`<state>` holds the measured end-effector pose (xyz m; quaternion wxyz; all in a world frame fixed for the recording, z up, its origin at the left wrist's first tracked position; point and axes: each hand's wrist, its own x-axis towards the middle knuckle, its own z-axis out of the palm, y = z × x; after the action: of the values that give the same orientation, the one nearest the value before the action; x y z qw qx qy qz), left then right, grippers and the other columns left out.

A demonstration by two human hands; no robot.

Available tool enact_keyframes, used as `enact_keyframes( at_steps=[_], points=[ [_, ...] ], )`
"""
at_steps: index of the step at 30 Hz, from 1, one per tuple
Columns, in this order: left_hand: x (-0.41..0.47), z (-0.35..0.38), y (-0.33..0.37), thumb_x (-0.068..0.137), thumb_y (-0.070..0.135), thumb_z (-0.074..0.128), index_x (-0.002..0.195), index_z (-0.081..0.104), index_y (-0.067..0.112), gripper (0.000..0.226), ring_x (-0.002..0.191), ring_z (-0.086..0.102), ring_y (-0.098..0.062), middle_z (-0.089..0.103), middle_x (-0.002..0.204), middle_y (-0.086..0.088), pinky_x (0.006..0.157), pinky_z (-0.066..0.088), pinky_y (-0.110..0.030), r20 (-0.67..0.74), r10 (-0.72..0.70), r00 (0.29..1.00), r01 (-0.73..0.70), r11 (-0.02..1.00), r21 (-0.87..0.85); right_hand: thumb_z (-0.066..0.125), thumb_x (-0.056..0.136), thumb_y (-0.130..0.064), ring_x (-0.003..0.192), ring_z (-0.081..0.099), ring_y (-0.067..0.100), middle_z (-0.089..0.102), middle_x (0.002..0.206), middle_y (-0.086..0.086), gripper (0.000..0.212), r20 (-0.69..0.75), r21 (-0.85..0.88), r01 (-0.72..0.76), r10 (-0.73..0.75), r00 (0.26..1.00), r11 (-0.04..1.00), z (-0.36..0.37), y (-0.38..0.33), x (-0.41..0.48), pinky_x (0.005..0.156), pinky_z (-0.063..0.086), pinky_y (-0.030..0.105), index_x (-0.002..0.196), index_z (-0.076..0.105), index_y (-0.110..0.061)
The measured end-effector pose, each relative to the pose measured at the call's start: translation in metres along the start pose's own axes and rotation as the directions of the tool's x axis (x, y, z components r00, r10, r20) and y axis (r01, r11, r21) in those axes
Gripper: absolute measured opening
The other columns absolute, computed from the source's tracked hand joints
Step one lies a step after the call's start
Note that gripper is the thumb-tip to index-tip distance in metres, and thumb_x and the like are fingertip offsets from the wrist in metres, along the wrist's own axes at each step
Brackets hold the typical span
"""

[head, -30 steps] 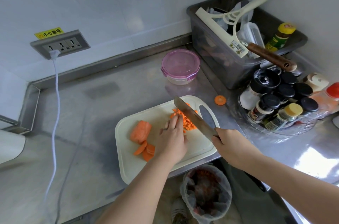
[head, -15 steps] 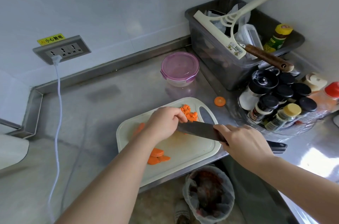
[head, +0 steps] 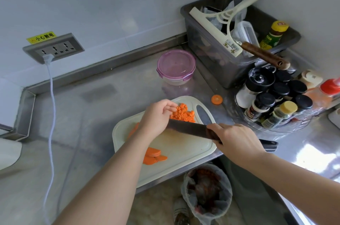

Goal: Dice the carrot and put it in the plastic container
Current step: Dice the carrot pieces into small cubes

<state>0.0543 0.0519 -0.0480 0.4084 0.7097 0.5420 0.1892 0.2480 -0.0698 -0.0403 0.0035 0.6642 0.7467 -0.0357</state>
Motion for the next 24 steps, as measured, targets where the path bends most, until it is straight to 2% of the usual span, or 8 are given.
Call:
enact_keyframes(
  at_steps=[2,6,8,10,14,17,21,24],
  points=[
    [-0.007,-0.013,-0.008,0.089,-0.01,0.038,0.097,0.063,0.019,0.039,0.089,0.063,-0.01,0.066,0.091,0.006,0.086,0.045,-0.017,-0.138,0.004,0.99,-0.012,0.999,-0.051,0.047,0.097,-0.034,0.088,0.063,0.02,0.065,0.105,-0.007,0.033,0.075,0.142,-0.087,0.077,0.994,0.986,-0.002,-0.001,0.002,0.061,0.037,0.027,0.13,0.047,-0.031],
    [-0.039,-0.033,-0.036,0.086,-0.007,0.047,0.102,0.069,0.014,0.034,0.089,0.061,-0.009,0.064,0.092,0.012,0.082,0.043,-0.018,-0.248,0.085,0.965,-0.047,0.986,0.157,0.046,0.098,-0.029,0.06,0.049,0.007,0.054,0.069,-0.01,0.03,0.225,0.407,-0.225,0.141,0.964,0.885,0.006,-0.011,0.007,0.049,0.033,0.023,0.128,0.051,-0.028],
    [-0.056,-0.04,-0.051,0.087,-0.002,0.053,0.102,0.07,0.016,0.029,0.091,0.06,-0.009,0.065,0.096,0.012,0.078,0.038,-0.013,-0.183,0.131,0.974,-0.07,0.948,0.309,0.047,0.098,-0.026,0.054,0.045,0.007,0.05,0.062,-0.008,0.026,0.262,0.465,-0.272,0.163,0.951,0.843,0.011,-0.018,0.007,0.047,0.031,0.024,0.123,0.054,-0.024],
    [-0.068,-0.044,-0.061,0.088,0.007,0.058,0.107,0.069,0.019,0.026,0.105,0.058,-0.015,0.065,0.11,0.008,0.085,0.038,-0.018,-0.011,0.165,0.986,-0.14,0.87,0.473,0.048,0.097,-0.025,0.054,0.045,0.009,0.05,0.063,-0.008,0.025,0.274,0.484,-0.286,0.167,0.947,0.827,0.012,-0.024,0.007,0.049,0.032,0.026,0.121,0.055,-0.022],
    [-0.079,-0.041,-0.062,0.092,0.033,0.056,0.129,0.055,0.032,0.037,0.129,0.037,-0.016,0.049,0.135,0.014,0.103,0.03,-0.033,0.306,0.018,0.952,-0.246,0.643,0.725,0.049,0.096,-0.025,0.057,0.047,0.01,0.051,0.065,-0.009,0.024,0.306,0.498,-0.297,0.156,0.939,0.815,0.009,-0.031,0.011,0.051,0.035,0.027,0.119,0.056,-0.022],
    [-0.079,-0.037,-0.061,0.093,0.036,0.054,0.13,0.052,0.035,0.037,0.131,0.032,-0.017,0.047,0.137,0.013,0.101,0.027,-0.035,0.337,-0.012,0.941,-0.272,0.566,0.778,0.049,0.096,-0.025,0.056,0.048,0.01,0.052,0.065,-0.008,0.023,0.325,0.496,-0.301,0.147,0.934,0.815,0.006,-0.035,0.013,0.052,0.036,0.027,0.118,0.057,-0.023],
    [-0.073,-0.034,-0.061,0.096,0.031,0.047,0.123,0.058,0.034,0.03,0.128,0.035,-0.016,0.052,0.13,0.013,0.1,0.024,-0.033,0.305,0.0,0.952,-0.246,0.59,0.769,0.05,0.096,-0.024,0.056,0.047,0.01,0.052,0.064,-0.008,0.024,0.343,0.486,-0.315,0.154,0.927,0.815,0.005,-0.036,0.014,0.051,0.035,0.026,0.118,0.057,-0.022],
    [-0.067,-0.03,-0.062,0.097,0.03,0.04,0.116,0.063,0.034,0.03,0.122,0.042,-0.012,0.056,0.122,0.014,0.097,0.024,-0.029,0.263,0.108,0.959,-0.273,0.604,0.749,0.05,0.096,-0.024,0.056,0.048,0.011,0.052,0.065,-0.006,0.024,0.356,0.495,-0.337,0.167,0.92,0.801,0.004,-0.036,0.014,0.052,0.037,0.026,0.118,0.057,-0.022]
  ],
)
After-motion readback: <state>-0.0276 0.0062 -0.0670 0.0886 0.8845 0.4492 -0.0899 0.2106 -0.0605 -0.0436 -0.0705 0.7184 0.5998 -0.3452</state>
